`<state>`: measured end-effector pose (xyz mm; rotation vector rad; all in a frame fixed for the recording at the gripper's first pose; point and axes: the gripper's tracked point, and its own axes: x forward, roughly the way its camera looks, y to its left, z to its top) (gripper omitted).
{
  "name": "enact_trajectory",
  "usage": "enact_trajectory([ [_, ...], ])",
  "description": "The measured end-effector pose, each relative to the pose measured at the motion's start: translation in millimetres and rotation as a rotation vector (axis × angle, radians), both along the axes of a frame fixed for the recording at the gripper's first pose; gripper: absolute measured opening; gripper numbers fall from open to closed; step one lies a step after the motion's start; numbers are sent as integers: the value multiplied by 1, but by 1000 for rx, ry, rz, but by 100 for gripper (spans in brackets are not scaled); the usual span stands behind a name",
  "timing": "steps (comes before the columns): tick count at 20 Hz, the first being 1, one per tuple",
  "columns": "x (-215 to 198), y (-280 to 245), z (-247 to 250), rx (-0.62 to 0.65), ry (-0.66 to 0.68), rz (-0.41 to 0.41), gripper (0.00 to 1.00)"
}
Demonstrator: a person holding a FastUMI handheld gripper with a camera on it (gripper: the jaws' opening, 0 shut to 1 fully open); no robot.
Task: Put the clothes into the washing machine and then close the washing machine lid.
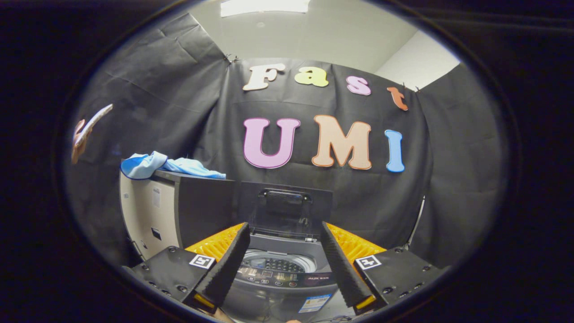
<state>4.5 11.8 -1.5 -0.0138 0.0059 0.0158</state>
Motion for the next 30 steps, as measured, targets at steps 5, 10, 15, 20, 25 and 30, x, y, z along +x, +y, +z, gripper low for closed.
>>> enact_trajectory([
  [5,-3,-2,-3,3,5,-3,98],
  [10,0,6,9,17,4,15,98],
  [15,30,58,60,26,-23,108,98],
  [20,63,142,119,48,-65,264,98],
  [25,84,231,165,47,-113,411,98],
  [30,101,301,193,39,-140,493,98],
])
